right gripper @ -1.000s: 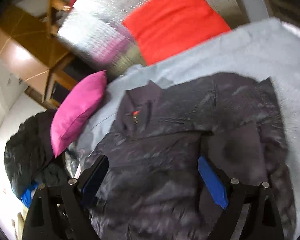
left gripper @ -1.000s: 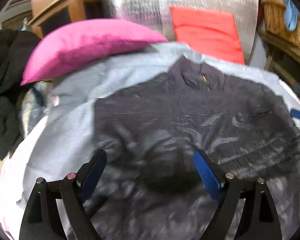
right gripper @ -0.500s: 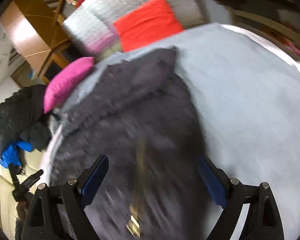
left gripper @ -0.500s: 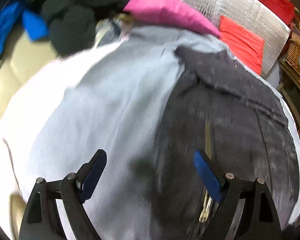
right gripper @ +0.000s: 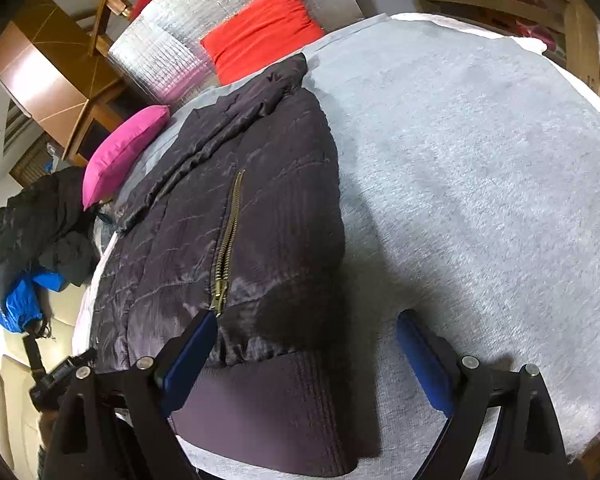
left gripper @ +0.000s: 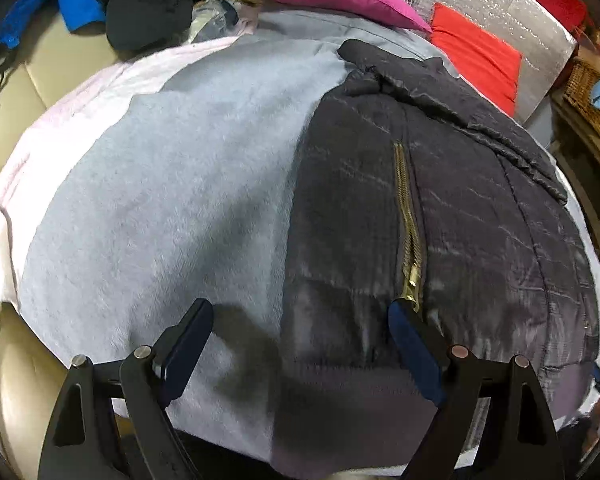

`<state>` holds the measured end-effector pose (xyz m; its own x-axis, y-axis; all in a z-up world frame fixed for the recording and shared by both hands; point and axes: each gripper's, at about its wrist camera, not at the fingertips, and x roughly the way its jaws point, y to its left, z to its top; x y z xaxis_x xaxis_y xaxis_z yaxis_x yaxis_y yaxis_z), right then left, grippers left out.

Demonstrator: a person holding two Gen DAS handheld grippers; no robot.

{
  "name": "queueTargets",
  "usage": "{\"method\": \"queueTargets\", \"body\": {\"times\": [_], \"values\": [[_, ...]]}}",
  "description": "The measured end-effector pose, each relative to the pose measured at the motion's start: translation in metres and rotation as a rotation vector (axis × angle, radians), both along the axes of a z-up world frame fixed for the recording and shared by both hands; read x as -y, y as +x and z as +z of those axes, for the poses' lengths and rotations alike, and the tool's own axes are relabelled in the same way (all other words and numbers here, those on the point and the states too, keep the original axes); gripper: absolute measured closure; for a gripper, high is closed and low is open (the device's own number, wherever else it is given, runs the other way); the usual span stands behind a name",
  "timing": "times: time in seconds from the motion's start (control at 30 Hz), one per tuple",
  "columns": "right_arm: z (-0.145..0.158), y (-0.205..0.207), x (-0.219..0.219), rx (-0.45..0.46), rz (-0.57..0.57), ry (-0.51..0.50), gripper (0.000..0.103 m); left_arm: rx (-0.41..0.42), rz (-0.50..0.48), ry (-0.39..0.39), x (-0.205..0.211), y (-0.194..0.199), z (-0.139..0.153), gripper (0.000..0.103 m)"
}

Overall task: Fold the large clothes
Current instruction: 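Move both tools to the ribbed hem and close them on it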

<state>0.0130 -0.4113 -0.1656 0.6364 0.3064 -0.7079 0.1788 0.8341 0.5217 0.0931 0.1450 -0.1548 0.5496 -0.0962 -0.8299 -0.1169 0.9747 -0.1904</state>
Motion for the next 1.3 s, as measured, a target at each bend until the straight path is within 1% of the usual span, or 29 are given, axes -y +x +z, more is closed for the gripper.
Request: {"method": "queueTargets", "body": {"times": [0.17,0.2,0.3,0.33,0.37,0.4,0.43,0.5,0.6,0.73,0.9,0.97,1.03,1.07,1.1,1.17,1.2,1.23,1.27,1.3], "values": [[-0.001,-0.008,-0.003,0.010,0.016,0.064,0.010,0.076,-0.004,-0.013,0.000,-0.024,0.014,0.014],[-0.003,-0.009,-0.001,0.010,0.008,0.083,0.010,0.075,-0.006,-0.011,0.001,-0.026,0.014,0.014],[-0.007,-0.011,0.002,0.007,-0.009,0.123,0.011,0.027,-0.014,-0.004,0.003,-0.028,0.005,0.014],[-0.006,-0.012,0.000,0.008,-0.006,0.130,0.014,0.011,-0.012,-0.006,0.003,-0.029,0.001,0.014],[-0.006,-0.012,-0.002,0.007,0.004,0.136,0.017,0.012,-0.011,-0.016,0.003,-0.031,-0.001,0.014],[-0.006,-0.011,-0.005,0.004,0.017,0.135,0.026,0.018,-0.007,-0.015,0.002,-0.034,-0.001,0.014],[-0.007,-0.010,-0.009,-0.007,0.031,0.125,0.031,0.024,-0.002,-0.006,0.003,-0.037,-0.001,0.014],[-0.009,-0.009,-0.013,-0.025,0.037,0.099,0.034,0.024,-0.006,0.004,0.003,-0.042,-0.001,0.014],[-0.010,-0.008,-0.013,-0.028,0.030,0.102,0.033,0.015,-0.010,0.029,0.006,-0.044,-0.003,0.014],[-0.012,-0.004,-0.013,-0.034,0.036,0.099,0.033,0.015,-0.004,0.033,0.006,-0.046,-0.006,0.014],[-0.011,-0.003,-0.017,-0.050,0.063,0.058,0.033,0.016,-0.008,0.035,0.006,-0.044,-0.009,0.014],[-0.010,-0.002,-0.020,-0.064,0.066,0.036,0.039,0.019,-0.010,0.035,0.006,-0.045,-0.010,0.014],[-0.011,-0.001,-0.020,-0.083,0.060,0.001,0.051,0.022,-0.011,0.037,0.006,-0.045,-0.010,0.014],[-0.011,-0.002,-0.019,-0.088,0.056,-0.006,0.055,0.023,-0.012,0.040,0.008,-0.043,-0.010,0.014],[-0.011,-0.003,-0.017,-0.095,0.050,-0.010,0.064,0.024,-0.013,0.043,0.008,-0.044,-0.011,0.014],[-0.013,-0.004,-0.013,-0.105,0.050,-0.006,0.068,0.026,-0.019,0.051,0.009,-0.045,-0.010,0.014],[-0.013,-0.004,-0.013,-0.112,0.051,-0.015,0.072,0.027,-0.020,0.052,0.009,-0.045,-0.010,0.014],[-0.012,-0.004,-0.014,-0.117,0.053,-0.027,0.074,0.029,-0.023,0.053,0.009,-0.045,-0.010,0.017],[-0.012,-0.003,-0.015,-0.120,0.056,-0.033,0.076,0.032,-0.035,0.045,0.010,-0.045,-0.009,0.024],[-0.011,-0.003,-0.016,-0.120,0.057,-0.034,0.079,0.033,-0.043,0.039,0.011,-0.046,-0.009,0.028]]}}
